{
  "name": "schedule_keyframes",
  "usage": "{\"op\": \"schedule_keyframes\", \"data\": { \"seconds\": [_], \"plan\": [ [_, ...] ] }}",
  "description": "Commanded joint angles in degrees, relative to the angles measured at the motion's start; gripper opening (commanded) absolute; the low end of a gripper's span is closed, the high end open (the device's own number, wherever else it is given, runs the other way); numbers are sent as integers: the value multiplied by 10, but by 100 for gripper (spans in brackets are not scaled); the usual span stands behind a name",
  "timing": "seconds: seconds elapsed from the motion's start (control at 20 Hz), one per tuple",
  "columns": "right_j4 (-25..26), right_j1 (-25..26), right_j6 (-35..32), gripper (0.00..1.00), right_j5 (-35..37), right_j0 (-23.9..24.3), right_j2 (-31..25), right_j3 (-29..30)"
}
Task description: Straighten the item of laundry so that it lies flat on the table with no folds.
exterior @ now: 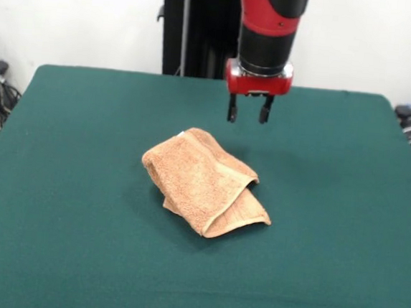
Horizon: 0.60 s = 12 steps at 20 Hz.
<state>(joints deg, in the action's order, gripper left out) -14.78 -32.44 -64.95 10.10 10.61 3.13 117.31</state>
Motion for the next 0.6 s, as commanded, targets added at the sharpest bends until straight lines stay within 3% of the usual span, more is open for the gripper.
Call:
{"op": "schedule_keyframes", "data": {
  "seconds": [0.05, 0.6],
  "plan": [
    [23, -12, -116, 100, -22, 32, -33, 27],
    [26, 11, -123, 100, -34, 44, -53, 14]
  ]
}}
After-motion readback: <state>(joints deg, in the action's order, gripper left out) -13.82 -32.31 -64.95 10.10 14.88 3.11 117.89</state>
